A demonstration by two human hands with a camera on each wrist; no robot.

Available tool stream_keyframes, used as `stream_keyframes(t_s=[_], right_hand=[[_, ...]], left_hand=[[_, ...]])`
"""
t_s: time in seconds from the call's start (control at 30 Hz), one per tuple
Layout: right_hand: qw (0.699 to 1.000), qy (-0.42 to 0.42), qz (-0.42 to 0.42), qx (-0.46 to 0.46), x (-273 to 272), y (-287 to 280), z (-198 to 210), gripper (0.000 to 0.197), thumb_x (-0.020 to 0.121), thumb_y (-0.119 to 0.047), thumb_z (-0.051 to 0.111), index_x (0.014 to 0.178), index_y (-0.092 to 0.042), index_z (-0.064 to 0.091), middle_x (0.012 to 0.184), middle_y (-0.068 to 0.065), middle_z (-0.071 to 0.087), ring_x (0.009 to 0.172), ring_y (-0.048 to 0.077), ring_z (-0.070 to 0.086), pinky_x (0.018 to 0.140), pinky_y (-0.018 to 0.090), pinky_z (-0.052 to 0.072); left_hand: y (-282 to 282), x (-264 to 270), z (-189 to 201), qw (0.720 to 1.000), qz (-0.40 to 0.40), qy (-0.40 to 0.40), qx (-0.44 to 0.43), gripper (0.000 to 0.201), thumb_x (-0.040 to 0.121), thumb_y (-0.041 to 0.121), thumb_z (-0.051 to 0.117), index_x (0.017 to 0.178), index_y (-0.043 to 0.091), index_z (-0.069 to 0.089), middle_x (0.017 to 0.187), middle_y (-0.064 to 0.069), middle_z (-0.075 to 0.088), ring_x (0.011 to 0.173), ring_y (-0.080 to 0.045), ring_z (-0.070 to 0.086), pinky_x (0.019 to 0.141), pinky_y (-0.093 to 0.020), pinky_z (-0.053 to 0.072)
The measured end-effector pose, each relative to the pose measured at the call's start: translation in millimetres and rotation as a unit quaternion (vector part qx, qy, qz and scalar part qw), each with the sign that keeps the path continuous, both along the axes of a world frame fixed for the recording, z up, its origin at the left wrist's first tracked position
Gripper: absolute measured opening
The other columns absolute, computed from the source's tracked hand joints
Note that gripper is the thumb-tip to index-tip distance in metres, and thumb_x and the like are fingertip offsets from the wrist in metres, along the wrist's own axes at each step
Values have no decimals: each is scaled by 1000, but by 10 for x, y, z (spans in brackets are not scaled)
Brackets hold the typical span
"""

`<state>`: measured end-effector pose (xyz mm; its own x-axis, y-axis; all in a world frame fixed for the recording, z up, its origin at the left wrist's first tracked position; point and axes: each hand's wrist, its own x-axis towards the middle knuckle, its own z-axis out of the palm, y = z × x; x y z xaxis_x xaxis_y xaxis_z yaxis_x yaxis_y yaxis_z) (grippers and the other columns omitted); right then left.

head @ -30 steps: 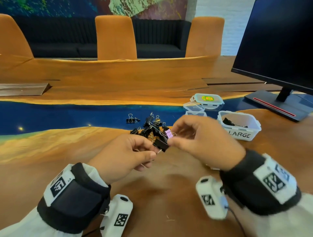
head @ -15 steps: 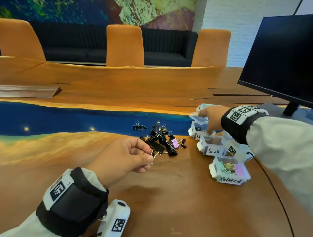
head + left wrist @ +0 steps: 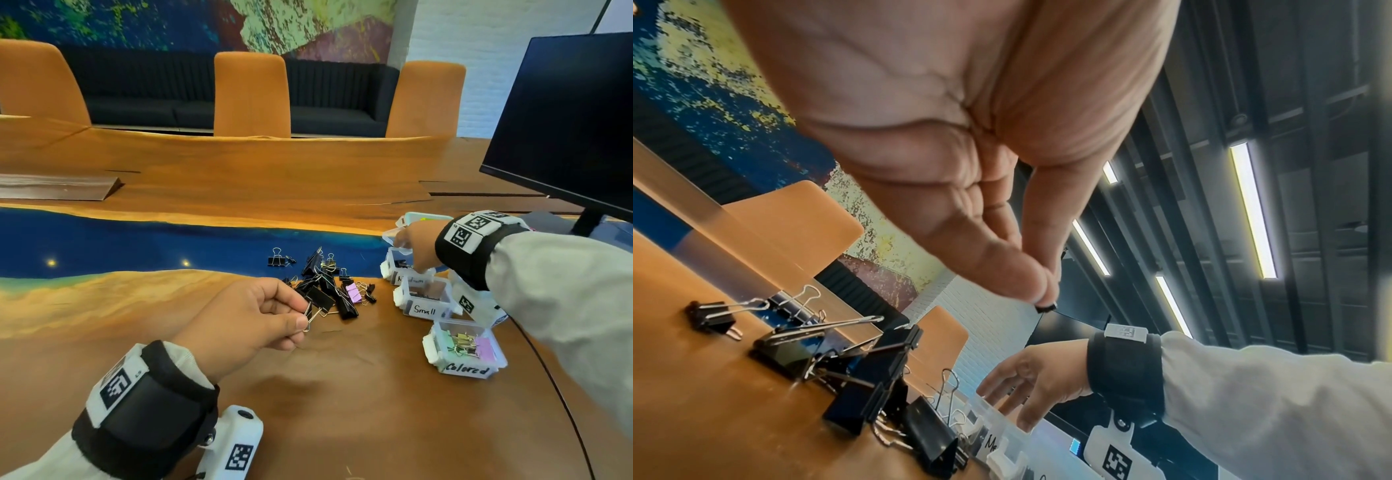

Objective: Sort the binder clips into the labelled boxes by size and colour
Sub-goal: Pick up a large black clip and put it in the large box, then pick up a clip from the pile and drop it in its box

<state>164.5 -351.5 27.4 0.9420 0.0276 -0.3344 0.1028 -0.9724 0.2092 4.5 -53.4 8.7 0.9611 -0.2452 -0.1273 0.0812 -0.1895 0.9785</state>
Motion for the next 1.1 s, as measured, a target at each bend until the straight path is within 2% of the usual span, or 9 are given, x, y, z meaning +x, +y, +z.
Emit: stream_keyframes(t_s=[0.2,0.33,0.43,0.6,0.7,0.8,0.87,0.97,1.1], right_hand=[[999,39,9,5,-38,-13,73,85,69,-35,88,143,-30,47,136,-3,58,121,22,57,105,42,47],[1000,23,16,4,-57,-61,76,77,73,-31,85,141,-31,49,135,-4,59,118,21,58,102,40,49],[1000,24,10,-15,-95,-73,27,84,70,-30,88,142,-31,47,138,-4,57,121,21,56,101,37,49],[998,-29,41,29,-228,-25,187,79,71,-32,85,140,-30,47,133,-6,60,112,17,60,93,33,52],[990,-86,84,80,-445,97,409,78,72,-34,84,141,-30,47,135,-4,57,117,18,56,97,38,51],[976,-113,138,127,-807,274,501,78,75,-43,81,143,-32,45,131,-7,52,116,14,52,99,34,47],[968,-106,171,149,-1067,384,472,78,77,-46,78,145,-35,41,129,-11,51,115,11,52,101,32,46],[957,-79,201,193,-1376,496,379,94,77,-50,77,154,-36,24,146,-14,45,131,7,46,110,28,40],[949,-75,220,213,-1618,582,303,102,74,-57,76,151,-41,10,139,-12,53,119,9,56,98,30,48]], left_hand=[[20,-11,8,1000,-2,-1,1,12,86,-3,72,97,2,69,77,-12,74,72,-21,72,65,-28,61],[21,-30,13,1000,-2,-3,3,12,86,-2,72,97,3,69,76,-12,74,71,-20,72,65,-28,61],[10,-31,8,1000,-2,-4,4,12,87,-3,72,97,3,69,75,-10,74,71,-19,72,65,-28,61],[27,-18,17,1000,-1,-7,-1,12,87,-3,71,98,3,70,76,-10,74,71,-20,73,65,-27,61],[37,3,17,1000,12,-15,-10,13,88,-3,70,100,3,70,77,-13,73,72,-18,72,67,-28,62],[24,7,32,999,31,-24,-36,15,88,-5,69,100,3,69,79,-15,72,70,-16,71,66,-27,62],[6,-4,60,997,35,-34,-57,15,87,-6,69,100,3,70,80,-15,70,68,-16,69,64,-26,61],[-28,-27,104,997,15,-56,-60,14,85,-1,73,95,7,73,77,-12,70,66,-15,66,58,-26,57],[-86,-59,119,994,-18,-110,16,11,84,7,78,87,18,76,73,-2,71,64,-12,59,55,-24,50]])
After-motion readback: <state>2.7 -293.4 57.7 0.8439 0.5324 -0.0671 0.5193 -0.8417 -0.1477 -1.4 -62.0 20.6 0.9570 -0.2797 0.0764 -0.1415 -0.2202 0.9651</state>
